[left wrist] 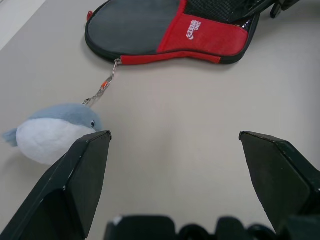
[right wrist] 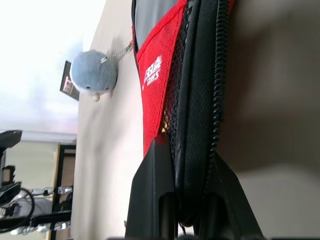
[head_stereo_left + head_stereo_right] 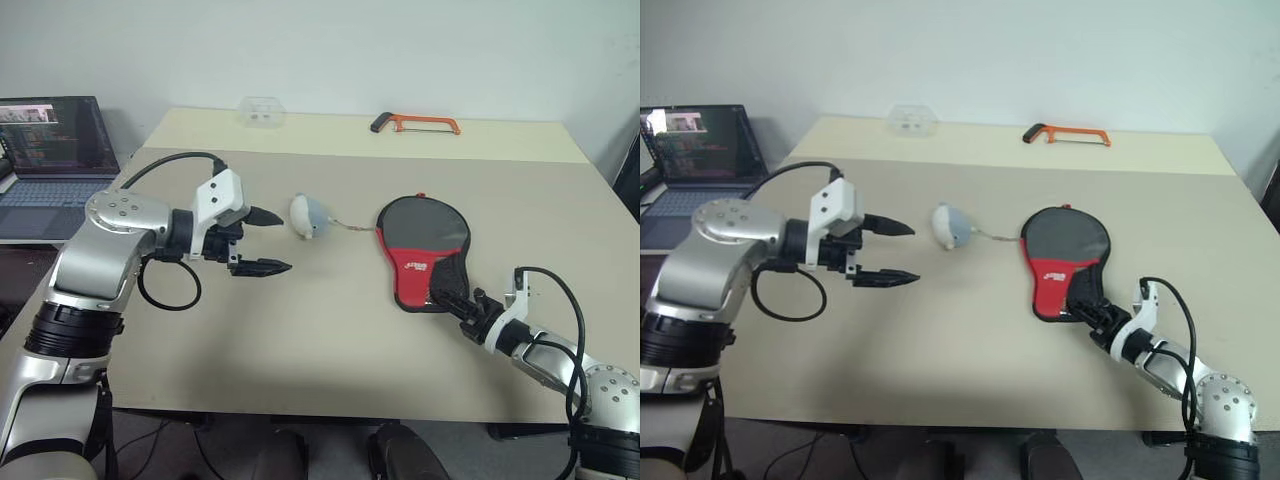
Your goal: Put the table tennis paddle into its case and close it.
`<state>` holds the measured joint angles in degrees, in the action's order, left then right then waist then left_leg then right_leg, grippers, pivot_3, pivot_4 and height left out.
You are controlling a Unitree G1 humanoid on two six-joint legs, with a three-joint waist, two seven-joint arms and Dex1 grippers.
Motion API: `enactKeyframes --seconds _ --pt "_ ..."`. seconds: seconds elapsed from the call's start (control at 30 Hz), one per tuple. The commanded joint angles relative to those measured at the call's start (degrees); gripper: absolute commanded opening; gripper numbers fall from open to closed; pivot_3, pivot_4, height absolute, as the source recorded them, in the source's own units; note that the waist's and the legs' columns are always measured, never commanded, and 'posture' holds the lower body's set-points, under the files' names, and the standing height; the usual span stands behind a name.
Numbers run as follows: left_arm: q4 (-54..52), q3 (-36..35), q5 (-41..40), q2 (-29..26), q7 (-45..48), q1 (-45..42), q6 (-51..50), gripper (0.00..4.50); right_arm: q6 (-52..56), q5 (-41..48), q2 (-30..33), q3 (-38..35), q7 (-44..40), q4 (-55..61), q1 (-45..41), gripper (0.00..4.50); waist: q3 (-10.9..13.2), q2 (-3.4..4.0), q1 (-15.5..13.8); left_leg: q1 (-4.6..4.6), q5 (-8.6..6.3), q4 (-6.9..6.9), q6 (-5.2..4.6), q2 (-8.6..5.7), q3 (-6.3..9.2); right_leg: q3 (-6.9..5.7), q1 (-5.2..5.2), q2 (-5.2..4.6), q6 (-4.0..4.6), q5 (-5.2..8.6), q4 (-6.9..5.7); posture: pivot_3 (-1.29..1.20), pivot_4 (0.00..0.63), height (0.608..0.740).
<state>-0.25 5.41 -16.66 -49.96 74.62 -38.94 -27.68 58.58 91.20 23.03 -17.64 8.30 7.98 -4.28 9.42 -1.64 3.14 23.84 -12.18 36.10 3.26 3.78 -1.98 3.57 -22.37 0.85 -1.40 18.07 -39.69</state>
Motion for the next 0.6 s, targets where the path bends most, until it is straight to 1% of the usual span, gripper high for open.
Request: enactKeyframes --seconds 0.03,0.2,0.33,0.47,0.6 --pt "0.1 -0.1 -0.1 0.1 0.6 -1.7 1.4 4.5 3.9 3.8 0.5 3.9 -1.2 2.6 2.1 0.01 0.0 0.0 0.0 0.0 0.0 0.0 0.0 0.0 0.0 -0.01 0.0 0.01 0.0 0.0 0.0 0.0 0.15 0.74" --pt "1.5 1.2 0.6 0.4 1.5 -2.5 2.8 4.5 5.4 6.4 2.7 7.0 -2.9 6.1 4.9 0.01 0.0 0.0 0.1 0.0 0.0 -0.02 0.0 0.03 0.01 -0.03 0.0 0.04 0.05 0.03 0.0 0.0 0.15 0.74" --pt "2.3 1.8 0.8 0.9 1.9 -3.2 3.4 4.5 4.4 8.6 3.9 7.9 -3.4 7.8 6.3 0.01 0.0 -0.01 0.1 0.0 0.0 -0.01 0.0 0.03 0.01 -0.02 0.0 0.04 0.03 0.04 -0.01 0.0 0.15 0.74" --pt "3.5 2.5 1.6 0.9 2.9 -4.2 4.4 4.5 4.9 11.7 6.6 8.8 -6.5 13.2 10.1 0.01 0.0 -0.02 0.0 0.03 0.0 -0.01 0.0 0.02 0.02 -0.05 0.0 0.04 0.02 0.05 0.02 0.0 0.15 0.74" --pt "4.6 2.8 2.0 0.9 3.6 -5.0 5.1 4.5 3.5 11.7 8.7 10.1 -8.3 16.2 12.9 0.01 0.0 -0.07 0.1 0.05 0.0 0.0 0.0 0.0 0.05 -0.01 0.0 0.02 0.01 0.05 0.06 0.0 0.15 0.74"
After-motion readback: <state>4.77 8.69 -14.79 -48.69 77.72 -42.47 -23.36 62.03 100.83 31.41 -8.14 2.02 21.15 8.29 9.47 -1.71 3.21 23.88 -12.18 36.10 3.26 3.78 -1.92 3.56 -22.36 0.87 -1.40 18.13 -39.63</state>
